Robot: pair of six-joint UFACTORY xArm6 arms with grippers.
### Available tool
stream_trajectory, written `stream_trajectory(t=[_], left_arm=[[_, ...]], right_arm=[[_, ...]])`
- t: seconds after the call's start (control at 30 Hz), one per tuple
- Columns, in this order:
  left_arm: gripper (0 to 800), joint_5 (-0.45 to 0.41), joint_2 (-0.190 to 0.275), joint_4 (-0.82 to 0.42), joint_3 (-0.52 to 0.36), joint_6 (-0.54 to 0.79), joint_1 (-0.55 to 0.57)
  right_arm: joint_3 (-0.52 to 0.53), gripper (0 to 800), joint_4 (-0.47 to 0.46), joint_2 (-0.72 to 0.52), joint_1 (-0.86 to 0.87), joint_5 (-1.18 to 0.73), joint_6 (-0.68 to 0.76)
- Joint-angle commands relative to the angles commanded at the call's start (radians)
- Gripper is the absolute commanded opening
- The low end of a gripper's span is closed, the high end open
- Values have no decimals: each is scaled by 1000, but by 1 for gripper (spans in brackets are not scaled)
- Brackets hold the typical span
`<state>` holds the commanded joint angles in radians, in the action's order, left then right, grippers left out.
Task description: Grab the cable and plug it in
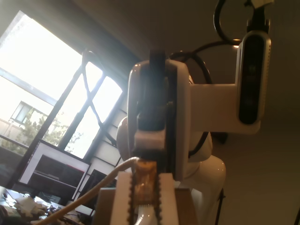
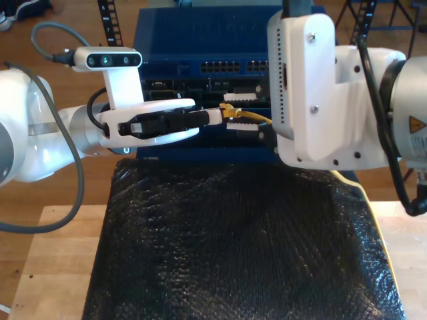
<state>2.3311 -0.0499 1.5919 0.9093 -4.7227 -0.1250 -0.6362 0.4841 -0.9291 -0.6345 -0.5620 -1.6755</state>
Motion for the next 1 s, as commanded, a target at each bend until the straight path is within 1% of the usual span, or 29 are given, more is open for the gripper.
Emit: stream_trajectory(t=[0.27, 0.5, 1.0], left_arm=[[16, 2, 0, 0, 0, 0, 0], [16, 0, 2, 0, 0, 0, -2], [16, 0, 2, 2, 0, 0, 0]], right_arm=[[0, 204, 0, 0, -2, 0, 0], [0, 186, 0, 0, -2, 0, 0], [0, 185, 0, 0, -2, -2, 2]])
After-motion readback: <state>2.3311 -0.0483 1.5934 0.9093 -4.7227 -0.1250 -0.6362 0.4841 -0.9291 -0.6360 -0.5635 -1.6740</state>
